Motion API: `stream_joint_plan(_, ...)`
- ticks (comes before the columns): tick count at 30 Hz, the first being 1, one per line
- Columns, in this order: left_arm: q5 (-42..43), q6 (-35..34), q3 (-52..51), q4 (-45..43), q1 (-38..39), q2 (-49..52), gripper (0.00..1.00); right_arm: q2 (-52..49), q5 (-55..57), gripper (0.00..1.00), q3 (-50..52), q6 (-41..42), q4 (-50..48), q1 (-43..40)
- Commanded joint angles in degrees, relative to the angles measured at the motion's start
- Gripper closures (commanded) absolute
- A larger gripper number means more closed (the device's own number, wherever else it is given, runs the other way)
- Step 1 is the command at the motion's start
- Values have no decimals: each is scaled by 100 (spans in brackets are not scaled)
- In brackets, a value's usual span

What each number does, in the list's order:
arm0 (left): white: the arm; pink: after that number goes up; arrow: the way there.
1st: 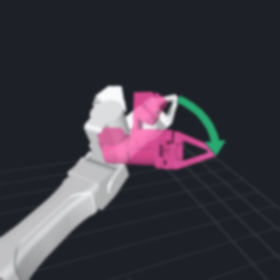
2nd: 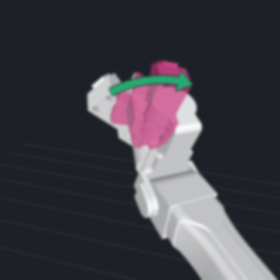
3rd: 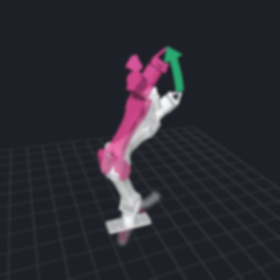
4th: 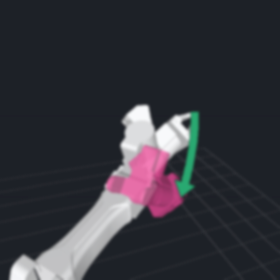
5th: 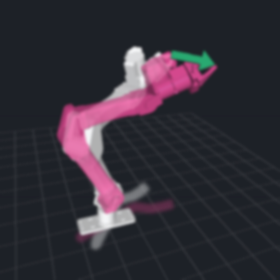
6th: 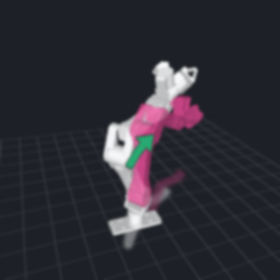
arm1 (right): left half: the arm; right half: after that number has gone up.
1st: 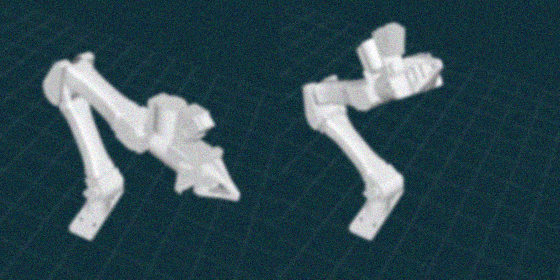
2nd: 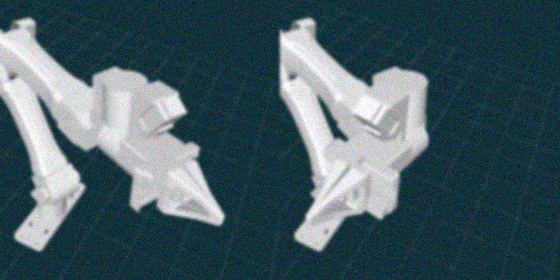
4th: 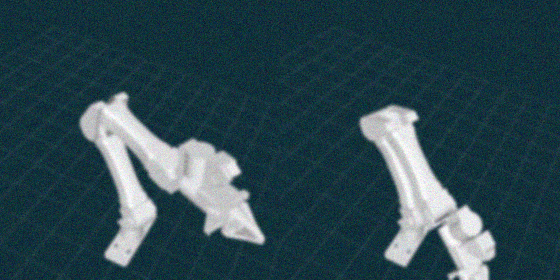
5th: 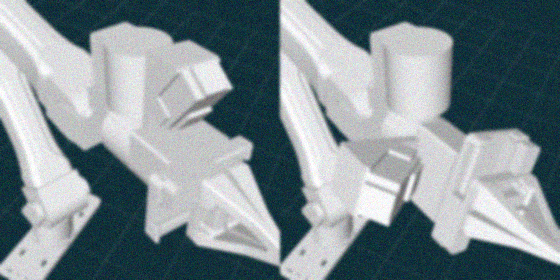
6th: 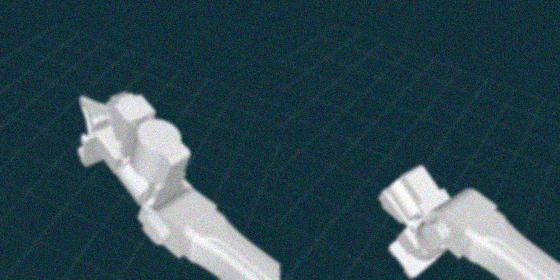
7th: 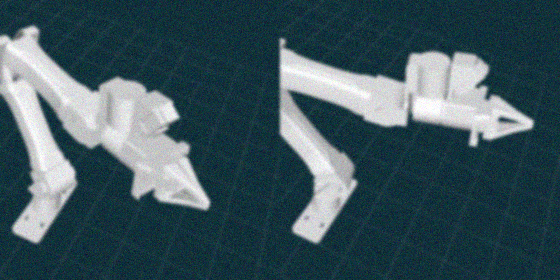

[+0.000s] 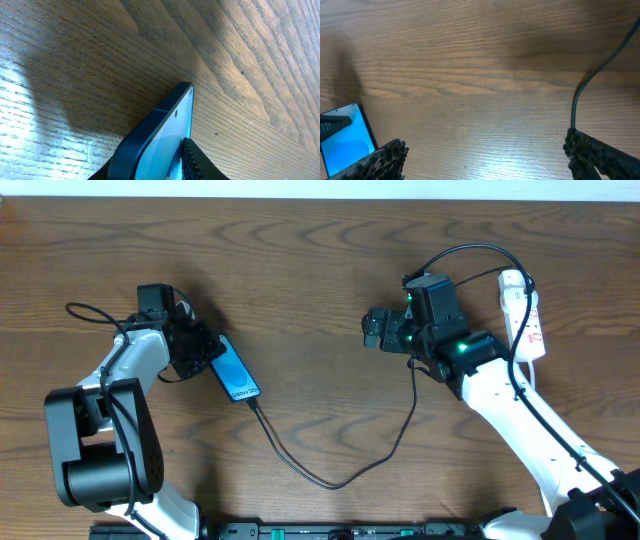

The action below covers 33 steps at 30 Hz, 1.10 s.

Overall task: Plug charger to phone and switch on socket
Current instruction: 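Lower the phone flat onto the table with the left gripper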

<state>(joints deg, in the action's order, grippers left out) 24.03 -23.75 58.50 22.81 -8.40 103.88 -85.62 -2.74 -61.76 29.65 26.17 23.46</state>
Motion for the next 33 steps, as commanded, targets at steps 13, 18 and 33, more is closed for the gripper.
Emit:
stream_joint_plan(13,-31,59,46,96,15,-111,64,59,92,1,-15,-57,-24,-13)
stream_joint_plan(18,-33,59,46,96,15,-111,63,59,92,1,-15,-57,-24,-13)
stream_joint_plan(33,-81,61,46,94,13,-111,13,59,90,1,-15,-57,-22,-13)
